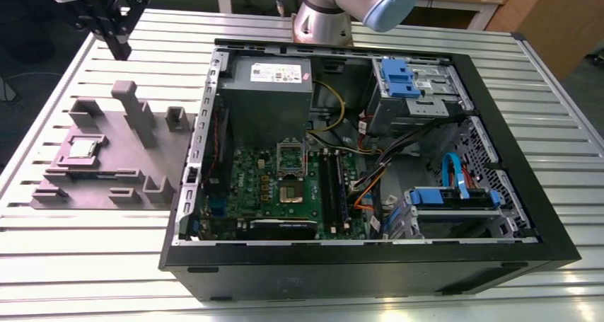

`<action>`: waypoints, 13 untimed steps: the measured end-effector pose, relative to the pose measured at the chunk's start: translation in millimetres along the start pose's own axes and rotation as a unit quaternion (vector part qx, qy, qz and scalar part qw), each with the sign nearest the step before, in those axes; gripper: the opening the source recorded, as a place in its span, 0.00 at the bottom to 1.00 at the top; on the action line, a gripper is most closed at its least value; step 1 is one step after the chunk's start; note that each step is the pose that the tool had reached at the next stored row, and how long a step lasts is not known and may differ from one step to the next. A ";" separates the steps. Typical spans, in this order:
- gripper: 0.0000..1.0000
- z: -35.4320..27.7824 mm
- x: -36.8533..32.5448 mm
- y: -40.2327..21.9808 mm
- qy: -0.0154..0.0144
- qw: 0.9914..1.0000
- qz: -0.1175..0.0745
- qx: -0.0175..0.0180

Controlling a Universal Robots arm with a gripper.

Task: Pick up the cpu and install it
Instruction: 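Reach for the cpu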

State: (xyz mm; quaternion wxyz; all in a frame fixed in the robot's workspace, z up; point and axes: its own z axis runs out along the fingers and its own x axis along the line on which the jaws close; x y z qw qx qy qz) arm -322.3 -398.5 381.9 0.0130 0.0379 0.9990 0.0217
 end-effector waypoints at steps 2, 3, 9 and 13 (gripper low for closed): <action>0.11 0.0 0.5 0.0 0.000 1.000 0.000 0.000; 0.11 0.0 0.8 0.0 0.000 1.000 0.000 0.000; 0.11 -0.1 4.2 -0.3 0.000 1.000 0.000 0.000; 0.11 -0.1 6.1 -0.5 0.000 1.000 0.000 0.000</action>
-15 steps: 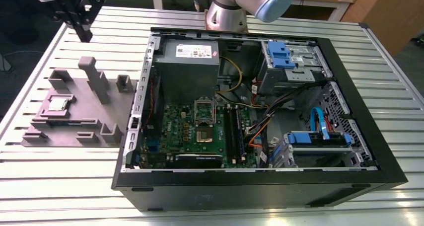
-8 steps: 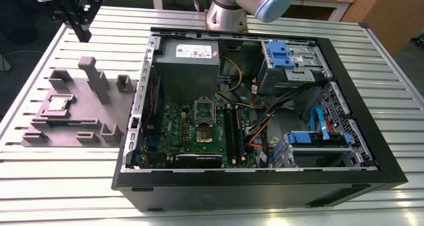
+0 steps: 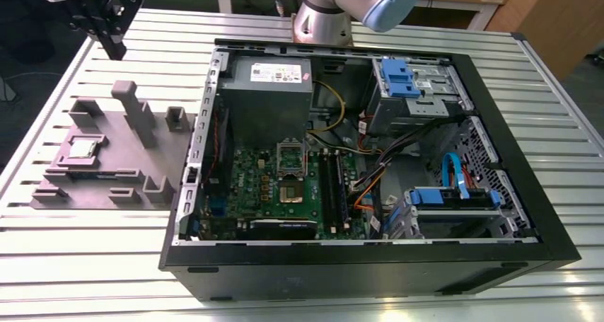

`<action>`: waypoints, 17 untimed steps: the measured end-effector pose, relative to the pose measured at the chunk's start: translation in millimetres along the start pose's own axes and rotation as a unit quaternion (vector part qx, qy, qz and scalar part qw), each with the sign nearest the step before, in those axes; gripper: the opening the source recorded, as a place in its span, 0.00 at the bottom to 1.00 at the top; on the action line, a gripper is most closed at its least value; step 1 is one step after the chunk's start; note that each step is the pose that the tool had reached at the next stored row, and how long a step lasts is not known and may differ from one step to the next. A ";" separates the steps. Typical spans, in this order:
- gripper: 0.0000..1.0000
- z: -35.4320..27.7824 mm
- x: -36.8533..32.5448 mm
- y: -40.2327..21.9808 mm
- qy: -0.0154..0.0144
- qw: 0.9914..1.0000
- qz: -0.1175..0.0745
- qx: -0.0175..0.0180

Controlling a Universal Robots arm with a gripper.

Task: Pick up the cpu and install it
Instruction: 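Reach for the cpu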

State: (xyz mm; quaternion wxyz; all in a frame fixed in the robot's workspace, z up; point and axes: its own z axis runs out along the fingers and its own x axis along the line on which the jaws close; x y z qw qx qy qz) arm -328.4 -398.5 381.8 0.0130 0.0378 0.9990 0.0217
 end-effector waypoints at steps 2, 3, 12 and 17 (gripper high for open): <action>0.11 0.0 1.1 -0.1 0.000 1.000 0.000 0.000; 0.11 0.0 1.6 -0.1 0.000 1.000 0.000 0.000; 0.11 -0.1 6.6 -0.5 0.000 1.000 0.000 0.000; 0.11 -0.1 10.3 -0.8 0.000 1.000 0.000 0.000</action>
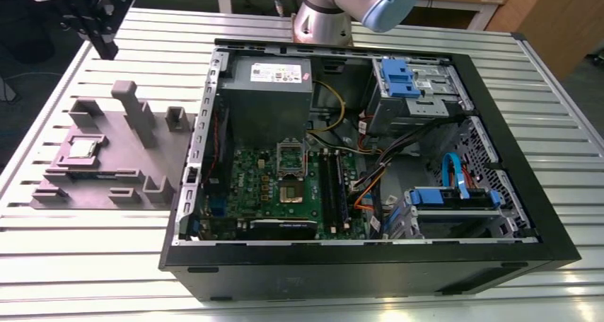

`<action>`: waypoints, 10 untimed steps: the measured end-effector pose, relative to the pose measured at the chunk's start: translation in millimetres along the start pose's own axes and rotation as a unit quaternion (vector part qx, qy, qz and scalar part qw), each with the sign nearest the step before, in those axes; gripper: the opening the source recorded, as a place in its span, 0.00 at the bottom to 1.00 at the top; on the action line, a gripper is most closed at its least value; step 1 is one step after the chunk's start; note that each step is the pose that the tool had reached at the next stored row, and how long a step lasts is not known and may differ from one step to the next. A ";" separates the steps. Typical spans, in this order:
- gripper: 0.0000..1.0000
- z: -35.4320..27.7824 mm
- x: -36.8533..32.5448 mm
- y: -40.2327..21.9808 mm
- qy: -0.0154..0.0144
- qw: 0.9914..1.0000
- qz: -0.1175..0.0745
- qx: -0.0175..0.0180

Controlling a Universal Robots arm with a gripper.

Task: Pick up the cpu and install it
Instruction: 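Reach for the cpu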

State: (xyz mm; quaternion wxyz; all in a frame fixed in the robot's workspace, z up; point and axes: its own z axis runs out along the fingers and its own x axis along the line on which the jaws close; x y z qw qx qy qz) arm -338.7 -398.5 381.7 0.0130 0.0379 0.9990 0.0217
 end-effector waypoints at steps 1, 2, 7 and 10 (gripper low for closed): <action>0.11 0.0 1.0 -0.1 0.000 1.000 0.000 0.000; 0.11 0.0 1.9 -0.2 0.000 1.000 0.000 0.000; 0.11 0.1 6.3 -0.5 0.000 1.000 0.000 0.000; 0.11 0.2 9.5 -0.7 0.000 1.000 0.000 0.000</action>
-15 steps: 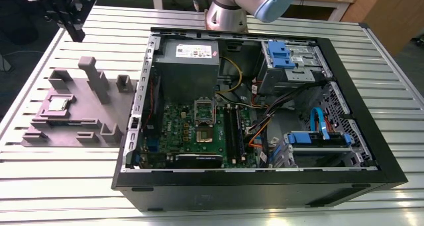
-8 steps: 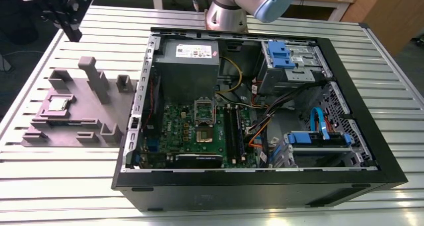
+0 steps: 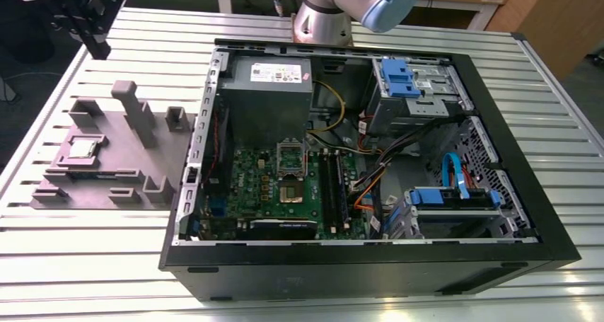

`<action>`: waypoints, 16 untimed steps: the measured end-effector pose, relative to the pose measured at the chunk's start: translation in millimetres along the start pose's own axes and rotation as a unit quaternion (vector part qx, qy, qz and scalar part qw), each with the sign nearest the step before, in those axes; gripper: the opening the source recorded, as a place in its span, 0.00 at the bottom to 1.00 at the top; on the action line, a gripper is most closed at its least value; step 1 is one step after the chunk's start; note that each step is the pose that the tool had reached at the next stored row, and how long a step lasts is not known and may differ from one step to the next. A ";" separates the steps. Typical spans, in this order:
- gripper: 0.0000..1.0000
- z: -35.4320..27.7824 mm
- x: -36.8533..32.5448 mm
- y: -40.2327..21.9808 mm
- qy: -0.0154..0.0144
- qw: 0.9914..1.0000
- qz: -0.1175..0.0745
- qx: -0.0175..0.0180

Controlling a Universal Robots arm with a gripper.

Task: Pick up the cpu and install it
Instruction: 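Reach for the cpu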

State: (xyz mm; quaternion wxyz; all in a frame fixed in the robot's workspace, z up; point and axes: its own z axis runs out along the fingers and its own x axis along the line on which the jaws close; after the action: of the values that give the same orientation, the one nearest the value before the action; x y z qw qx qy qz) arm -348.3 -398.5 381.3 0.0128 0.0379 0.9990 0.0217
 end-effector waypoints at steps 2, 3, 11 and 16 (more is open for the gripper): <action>0.11 0.1 2.8 -0.2 0.000 1.000 0.000 0.000; 0.11 0.1 4.2 -0.3 0.000 1.000 0.000 0.000; 0.11 1.0 16.8 -1.3 0.003 1.000 -0.003 0.000; 0.11 2.3 20.1 -1.5 0.006 1.000 -0.015 0.000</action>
State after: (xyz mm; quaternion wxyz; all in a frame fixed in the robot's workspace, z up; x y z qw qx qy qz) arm -368.4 -398.3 378.4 0.0067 0.0231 0.9995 0.0216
